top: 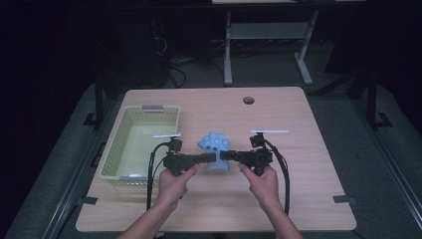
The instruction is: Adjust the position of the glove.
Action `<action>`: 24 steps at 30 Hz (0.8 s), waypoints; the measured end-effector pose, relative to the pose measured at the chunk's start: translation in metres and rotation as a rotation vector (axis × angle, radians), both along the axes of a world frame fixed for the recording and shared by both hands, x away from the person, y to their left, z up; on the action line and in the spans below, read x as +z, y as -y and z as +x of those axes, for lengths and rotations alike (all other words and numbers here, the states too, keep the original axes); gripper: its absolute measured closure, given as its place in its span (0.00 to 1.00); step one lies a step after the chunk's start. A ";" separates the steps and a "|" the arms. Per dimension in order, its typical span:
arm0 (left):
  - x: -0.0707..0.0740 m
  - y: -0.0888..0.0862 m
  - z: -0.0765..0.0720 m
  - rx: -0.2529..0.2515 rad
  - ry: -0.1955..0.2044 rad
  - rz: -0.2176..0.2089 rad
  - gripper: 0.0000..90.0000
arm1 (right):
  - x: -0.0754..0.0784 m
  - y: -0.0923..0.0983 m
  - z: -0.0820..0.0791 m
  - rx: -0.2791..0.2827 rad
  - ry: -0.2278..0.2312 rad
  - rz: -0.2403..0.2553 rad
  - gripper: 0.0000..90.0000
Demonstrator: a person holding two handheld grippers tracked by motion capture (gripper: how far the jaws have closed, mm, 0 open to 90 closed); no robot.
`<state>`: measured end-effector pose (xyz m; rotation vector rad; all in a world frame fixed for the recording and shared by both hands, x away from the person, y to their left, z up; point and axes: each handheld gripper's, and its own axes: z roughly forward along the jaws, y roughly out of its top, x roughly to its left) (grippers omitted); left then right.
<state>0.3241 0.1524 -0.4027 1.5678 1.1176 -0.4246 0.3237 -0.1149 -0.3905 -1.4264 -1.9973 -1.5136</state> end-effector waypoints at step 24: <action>0.007 -0.021 0.006 0.010 0.003 -0.013 0.84 | 0.011 -0.021 0.010 0.027 0.001 -0.018 0.88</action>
